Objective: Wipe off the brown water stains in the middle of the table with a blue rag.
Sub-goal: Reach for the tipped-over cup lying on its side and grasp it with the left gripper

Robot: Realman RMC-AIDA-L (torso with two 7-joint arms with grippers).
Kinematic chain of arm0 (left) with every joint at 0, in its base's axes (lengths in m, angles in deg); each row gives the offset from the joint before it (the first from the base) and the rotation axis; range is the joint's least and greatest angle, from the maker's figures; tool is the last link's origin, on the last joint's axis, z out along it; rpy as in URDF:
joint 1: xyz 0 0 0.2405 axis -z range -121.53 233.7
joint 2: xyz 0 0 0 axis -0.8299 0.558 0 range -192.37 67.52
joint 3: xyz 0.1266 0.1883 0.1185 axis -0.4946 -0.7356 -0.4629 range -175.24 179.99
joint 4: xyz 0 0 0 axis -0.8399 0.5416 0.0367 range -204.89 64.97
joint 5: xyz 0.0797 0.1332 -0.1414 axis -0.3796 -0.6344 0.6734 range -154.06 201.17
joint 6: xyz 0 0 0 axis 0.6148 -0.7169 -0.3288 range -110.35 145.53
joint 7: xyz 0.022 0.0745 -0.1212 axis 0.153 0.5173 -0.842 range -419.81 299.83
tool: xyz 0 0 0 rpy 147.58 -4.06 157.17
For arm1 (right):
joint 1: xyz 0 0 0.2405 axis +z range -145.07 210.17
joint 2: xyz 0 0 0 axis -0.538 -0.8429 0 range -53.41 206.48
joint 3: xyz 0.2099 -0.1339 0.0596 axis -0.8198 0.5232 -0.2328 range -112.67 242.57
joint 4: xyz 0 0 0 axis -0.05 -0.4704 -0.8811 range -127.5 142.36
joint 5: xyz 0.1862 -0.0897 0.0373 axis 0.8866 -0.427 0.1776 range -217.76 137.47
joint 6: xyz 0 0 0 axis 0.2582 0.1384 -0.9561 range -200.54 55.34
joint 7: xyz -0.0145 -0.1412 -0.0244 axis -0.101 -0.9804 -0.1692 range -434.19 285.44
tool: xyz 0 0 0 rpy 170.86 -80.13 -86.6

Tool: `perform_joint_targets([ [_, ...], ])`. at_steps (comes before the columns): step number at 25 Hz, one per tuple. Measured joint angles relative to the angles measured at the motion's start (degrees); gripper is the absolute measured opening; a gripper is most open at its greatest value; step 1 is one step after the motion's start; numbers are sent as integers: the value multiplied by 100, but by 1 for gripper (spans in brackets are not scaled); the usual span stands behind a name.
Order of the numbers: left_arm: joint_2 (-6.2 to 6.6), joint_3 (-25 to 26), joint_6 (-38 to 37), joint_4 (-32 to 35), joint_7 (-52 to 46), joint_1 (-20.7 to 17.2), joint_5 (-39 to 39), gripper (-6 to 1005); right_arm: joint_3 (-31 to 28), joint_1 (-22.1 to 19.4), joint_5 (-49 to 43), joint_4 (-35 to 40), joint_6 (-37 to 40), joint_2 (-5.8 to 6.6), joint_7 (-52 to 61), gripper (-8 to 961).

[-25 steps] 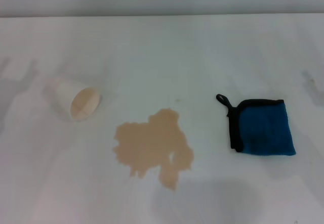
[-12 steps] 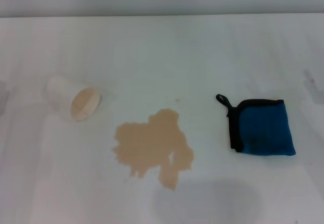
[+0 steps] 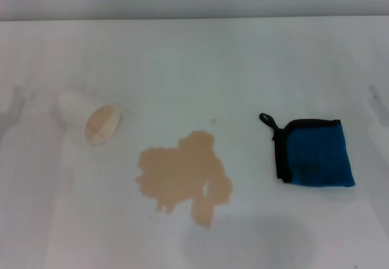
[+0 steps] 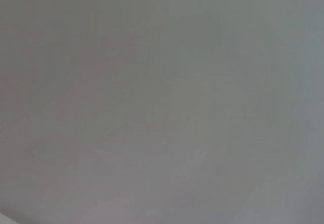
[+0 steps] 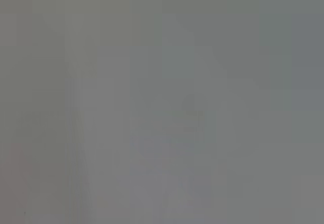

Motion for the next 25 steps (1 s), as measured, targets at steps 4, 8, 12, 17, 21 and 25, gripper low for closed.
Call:
perform_joint_targets([
  [4, 0, 0, 41, -3, 2, 66, 4, 861, 0, -3, 1, 0, 2, 0, 6, 727],
  [8, -6, 3, 98, -5, 4, 88, 21, 861, 0, -1, 58, 10, 20, 1, 15, 727],
  [12, -19, 13, 148, -20, 3, 102, 25, 861, 0, -1, 136, 19, -2, 1, 28, 727],
  [17, -21, 36, 176, -24, 1, 171, 50, 862, 0, -1, 152, 22, -14, 1, 29, 727],
  [21, -20, 38, 264, -24, 1, 267, 79, 862, -1, -2, 152, 24, -14, 1, 29, 727],
  [25, -16, 38, 291, -22, 1, 356, 80, 861, 0, -10, 152, 8, 8, 1, 88, 727],
])
